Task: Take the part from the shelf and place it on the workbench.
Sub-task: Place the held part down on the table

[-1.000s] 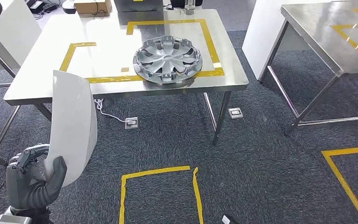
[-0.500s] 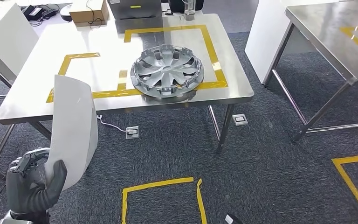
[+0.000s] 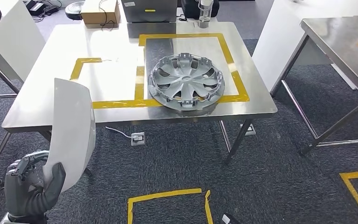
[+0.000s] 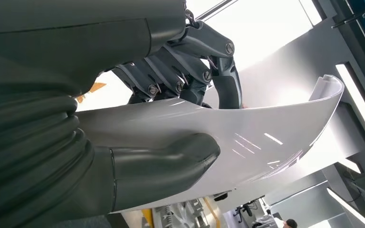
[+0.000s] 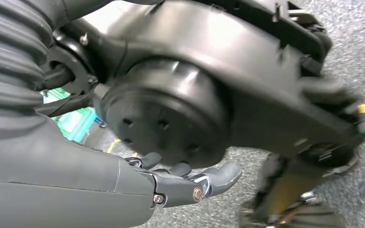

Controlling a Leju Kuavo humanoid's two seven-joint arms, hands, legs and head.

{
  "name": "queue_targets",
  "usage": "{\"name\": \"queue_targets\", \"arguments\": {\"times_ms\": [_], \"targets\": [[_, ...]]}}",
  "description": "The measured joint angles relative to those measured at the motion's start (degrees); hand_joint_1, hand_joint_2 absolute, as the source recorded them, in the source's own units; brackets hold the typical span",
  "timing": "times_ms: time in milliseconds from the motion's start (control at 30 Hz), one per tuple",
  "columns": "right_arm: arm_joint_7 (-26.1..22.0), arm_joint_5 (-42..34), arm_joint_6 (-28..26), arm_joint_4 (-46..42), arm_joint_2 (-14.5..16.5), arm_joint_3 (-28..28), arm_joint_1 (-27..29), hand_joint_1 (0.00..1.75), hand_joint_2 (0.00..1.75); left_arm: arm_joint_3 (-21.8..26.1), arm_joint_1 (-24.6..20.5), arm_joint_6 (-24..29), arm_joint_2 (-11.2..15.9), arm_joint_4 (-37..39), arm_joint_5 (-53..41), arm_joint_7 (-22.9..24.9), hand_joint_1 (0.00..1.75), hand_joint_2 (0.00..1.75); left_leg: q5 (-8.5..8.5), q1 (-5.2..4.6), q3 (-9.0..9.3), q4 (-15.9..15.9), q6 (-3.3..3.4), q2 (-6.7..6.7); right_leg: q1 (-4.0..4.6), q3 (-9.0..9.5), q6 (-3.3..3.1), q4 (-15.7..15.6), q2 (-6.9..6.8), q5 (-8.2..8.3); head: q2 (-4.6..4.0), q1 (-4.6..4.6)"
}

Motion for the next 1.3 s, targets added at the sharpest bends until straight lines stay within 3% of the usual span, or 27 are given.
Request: {"name": "queue_targets", "arguments": {"times_ms": [33, 133, 167, 200, 300, 333, 433, 500, 533, 600, 633, 700, 800, 867, 967, 1000, 1033, 1100, 1167, 1233, 1300], "targets": [[0.07, -0.01, 0.0, 0.0, 0.0, 0.01, 0.08, 0.0, 1.75, 0.0, 0.01, 0.0, 0.0, 0.01, -0.01, 0.0, 1.75, 1.75, -0.62, -0.24, 0.81, 0.0, 0.04, -0.09, 0.24, -0.16, -0.43, -2.03, 0.0, 1.09, 0.0, 0.02], [0.0, -0.01, 0.0, 0.0, -0.05, 0.01, 0.2, 0.0, 1.75, -0.02, -0.04, 0.03, 0.0, 0.07, -0.02, -0.02, 1.75, 1.75, -2.49, -0.85, 2.95, 0.12, -0.12, -0.17, 1.32, 1.36, -2.18, -11.05, 0.07, 9.15, 0.0, -0.03], [-0.11, 0.04, 0.0, 0.0, -0.07, 0.01, 0.22, 0.0, 1.75, -0.03, -0.06, 0.1, 0.0, 0.1, -0.04, -0.01, 1.75, 1.75, -3.03, -0.93, 3.22, 0.1, -0.33, -0.22, 1.64, 1.81, -2.57, -12.63, 0.12, 10.81, 0.0, -0.04], [-0.21, 0.16, 0.0, 0.0, -0.09, 0.02, 0.24, 0.0, 1.75, -0.06, -0.08, 0.19, 0.0, 0.14, -0.06, -0.01, 1.75, 1.75, -3.25, -0.99, 3.5, 0.37, -0.62, -0.3, 1.79, 2.03, -2.86, -13.23, 0.19, 11.34, 0.0, -0.06], [-0.18, 0.6, 0.07, -0.01, -0.07, 0.02, 0.16, 0.0, 1.75, -0.11, -0.07, 0.59, 0.08, 0.04, -0.13, -0.01, 1.75, 1.75, -3.36, -0.88, 3.59, 2.26, -1.56, -0.35, 1.51, 3.85, -3.67, -14.26, 0.17, 11.43, 0.0, -0.13], [-0.15, 0.73, 0.1, -0.01, -0.07, 0.02, 0.11, 0.0, 1.75, -0.13, -0.07, 0.78, 0.12, -0.04, -0.14, -0.01, 1.75, 1.75, -3.87, -0.81, 2.75, 4.01, -1.83, -0.32, 1.37, 4.63, -3.94, -14.51, 0.16, 11.23, 0.0, -0.28], [-0.16, 1.04, 0.15, -0.01, -0.09, 0.02, 0.06, 0.0, 1.75, -0.18, 0.36, 1.28, 0.25, -0.22, -0.18, 0.03, 1.75, 1.75, -7.54, -0.31, -3.07, 12.82, -2.73, -0.28, 1.06, 6.07, -4.26, -14.73, 0.21, 10.15, 0.0, -0.67], [-0.07, 1.11, 0.17, 0.0, -0.08, 0.02, 0.17, 0.0, 1.75, -0.2, 0.8, 1.38, 0.3, -0.22, -0.2, 0.11, 1.75, 1.75, -8.32, 0.07, -5.96, 15.02, -3.2, -0.26, 0.86, 7.12, -4.05, -14.72, 0.3, 9.15, 0.0, -0.66], [-0.02, 1.15, 0.19, 0.0, -0.08, 0.02, 0.2, 0.0, 1.75, -0.21, 0.9, 1.39, 0.31, -0.16, -0.2, 0.22, 1.75, 1.75, -6.98, 0.23, -6.1, 13.43, -3.31, -0.25, 0.72, 7.84, -3.85, -14.72, 0.35, 8.58, 0.0, -0.68], [0.03, 1.18, 0.27, 0.0, -0.08, 0.02, 0.17, 0.0, 1.75, -0.24, 0.85, 1.4, 0.32, 0.15, -0.16, 0.65, 1.75, 1.75, -1.59, 0.46, -4.64, 6.64, -3.31, -0.23, 0.46, 9.28, -3.27, -14.69, 0.42, 7.37, 0.0, -0.73], [-0.09, 1.19, 0.31, 0.0, -0.08, 0.03, 0.1, 0.0, 1.75, -0.26, 0.69, 1.39, 0.33, 0.58, -0.04, 0.95, 1.75, 1.75, 0.08, 0.45, -3.92, 3.68, -3.2, -0.21, 0.42, 9.84, -2.9, -14.62, 0.49, 6.81, 0.0, -0.84], [-0.36, 1.24, 0.38, 0.0, -0.09, 0.04, -0.03, 0.0, 1.75, -0.28, 0.22, 1.24, 0.33, 1.74, 0.42, 1.57, 1.75, 1.75, 1.43, 0.35, -3.27, 1.19, -2.61, -0.18, 0.46, 10.29, -2.02, -14.5, 0.56, 6.01, 0.0, -1.02], [-0.37, 1.23, 0.47, 0.0, -0.1, 0.07, -0.1, 0.0, 1.75, -0.19, -1.52, 0.85, 0.38, 4.51, 1.35, 2.27, 1.75, 1.75, 1.17, 0.42, -2.24, 0.91, -1.28, -0.24, 0.43, 10.73, -1.01, -13.58, 0.47, 5.53, 0.0, -0.96], [-0.17, 1.2, 0.6, 0.0, -0.11, 0.09, -0.27, 0.0, 1.75, 0.16, -3.69, 0.36, 0.4, 7.73, 1.96, 2.72, 1.75, 1.75, 0.78, 0.48, -1.28, 0.52, -0.6, -0.3, 0.35, 8.65, -0.59, -9.79, 0.32, 4.49, 0.0, -0.81], [-0.11, 1.19, 0.83, 0.0, -0.13, 0.11, -0.3, 0.0, 1.75, 0.91, -6.98, -0.59, 0.46, 14.24, 2.44, 3.11, 1.75, 1.75, -0.13, 0.21, -0.31, 0.39, -0.1, -0.28, 0.35, 1.55, -0.43, -0.52, 0.23, 1.61, 0.0, -0.68], [-0.08, 1.2, 0.89, 0.0, -0.13, 0.11, -0.15, 0.0, 1.75, 1.11, -8.22, -0.8, 0.48, 16.58, 2.46, 3.12, 1.75, 1.75, -0.54, 0.1, 0.11, 0.4, -0.08, -0.32, 0.36, -0.15, -0.47, 0.51, 0.23, 1.65, 0.0, -0.67], [0.0, 1.22, 0.94, 0.0, -0.14, 0.11, -0.01, 0.0, 1.75, 1.34, -9.68, -1.02, 0.52, 19.29, 2.35, 3.11, 1.75, 1.75, -0.92, 0.01, 0.64, 0.4, -0.1, -0.37, 0.39, -0.92, -0.6, -0.36, 0.22, 2.87, 0.0, -0.64], [0.11, 1.38, 1.04, 0.0, -0.18, 0.11, 0.16, 0.0, 1.75, 1.75, -13.72, -1.63, 0.72, 25.68, 1.76, 3.13, 1.75, 1.75, -1.71, -0.12, 1.64, 0.38, -0.23, -0.46, 0.59, -0.25, -1.23, -6.64, 0.11, 8.58, 0.0, -0.61], [-0.09, 1.63, 1.15, 0.0, -0.38, 0.15, 0.11, 0.0, 1.75, 2.01, -19.89, -2.43, 1.29, 35.46, 0.35, 2.86, 1.75, 1.75, -2.32, -0.25, 2.07, 0.47, -0.59, -0.63, 1.11, 0.54, -1.97, -12.05, -0.2, 12.39, 0.0, -0.66], [-0.23, 1.84, 1.23, 0.0, -0.71, 0.2, -0.04, 0.0, 1.75, 2.04, -27.54, -2.27, 2.12, 47.17, -2.11, 3.2, 1.75, 1.75, -2.39, -0.18, 2.13, 0.57, -1.32, -0.8, 1.6, 0.73, -2.41, -13.64, -0.33, 13.15, 0.0, -0.67], [-0.05, 1.84, 1.24, 0.0, -1.09, 0.22, -0.18, 0.0, 1.75, 1.87, -35.1, -0.89, 2.84, 57.79, -5.42, 5.42, 1.75, 1.75, -2.19, 0.06, 2.36, 0.37, -1.56, -0.7, 1.77, 1.24, -2.44, -14.42, -0.04, 14.05, 0.0, -0.8]]}}
